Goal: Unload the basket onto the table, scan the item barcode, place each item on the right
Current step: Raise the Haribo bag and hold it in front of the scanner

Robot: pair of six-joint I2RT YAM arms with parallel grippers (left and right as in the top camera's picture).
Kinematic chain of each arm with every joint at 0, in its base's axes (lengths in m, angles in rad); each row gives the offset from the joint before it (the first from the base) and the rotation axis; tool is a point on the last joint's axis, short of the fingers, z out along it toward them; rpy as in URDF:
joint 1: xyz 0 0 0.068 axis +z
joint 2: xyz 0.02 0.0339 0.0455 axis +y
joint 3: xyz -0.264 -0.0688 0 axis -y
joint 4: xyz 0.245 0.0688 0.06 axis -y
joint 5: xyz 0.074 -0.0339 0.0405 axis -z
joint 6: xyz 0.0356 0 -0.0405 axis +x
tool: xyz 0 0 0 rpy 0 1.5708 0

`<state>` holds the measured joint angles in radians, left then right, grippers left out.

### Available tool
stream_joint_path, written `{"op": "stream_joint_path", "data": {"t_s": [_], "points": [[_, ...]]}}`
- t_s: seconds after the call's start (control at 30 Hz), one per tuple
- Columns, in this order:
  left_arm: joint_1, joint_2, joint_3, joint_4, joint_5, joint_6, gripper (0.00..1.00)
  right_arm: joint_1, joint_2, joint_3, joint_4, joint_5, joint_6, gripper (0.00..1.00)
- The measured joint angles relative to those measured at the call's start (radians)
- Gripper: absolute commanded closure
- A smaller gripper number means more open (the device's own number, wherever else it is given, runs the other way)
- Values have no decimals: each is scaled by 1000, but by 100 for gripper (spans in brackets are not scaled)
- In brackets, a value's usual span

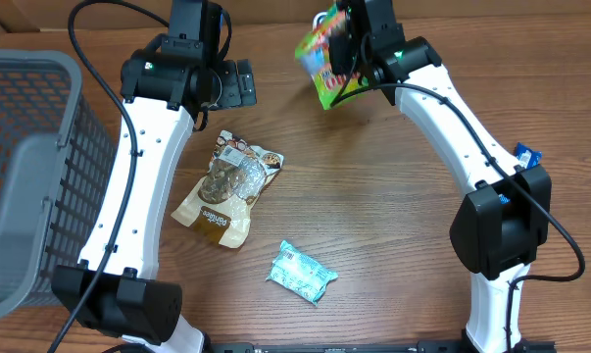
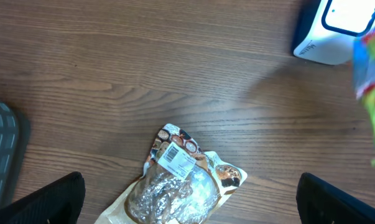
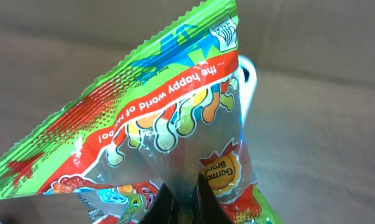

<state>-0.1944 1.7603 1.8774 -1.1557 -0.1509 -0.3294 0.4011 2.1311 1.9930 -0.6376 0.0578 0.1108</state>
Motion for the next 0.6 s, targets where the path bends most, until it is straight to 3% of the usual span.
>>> {"op": "stream_joint_path", "data": {"t_s": [0.3,0.6], "points": [[0,0,0,0,0,0,0,0,61,14,183,-7,39,96],[0,0,0,0,0,0,0,0,232,15,203,-17,77,96]]}}
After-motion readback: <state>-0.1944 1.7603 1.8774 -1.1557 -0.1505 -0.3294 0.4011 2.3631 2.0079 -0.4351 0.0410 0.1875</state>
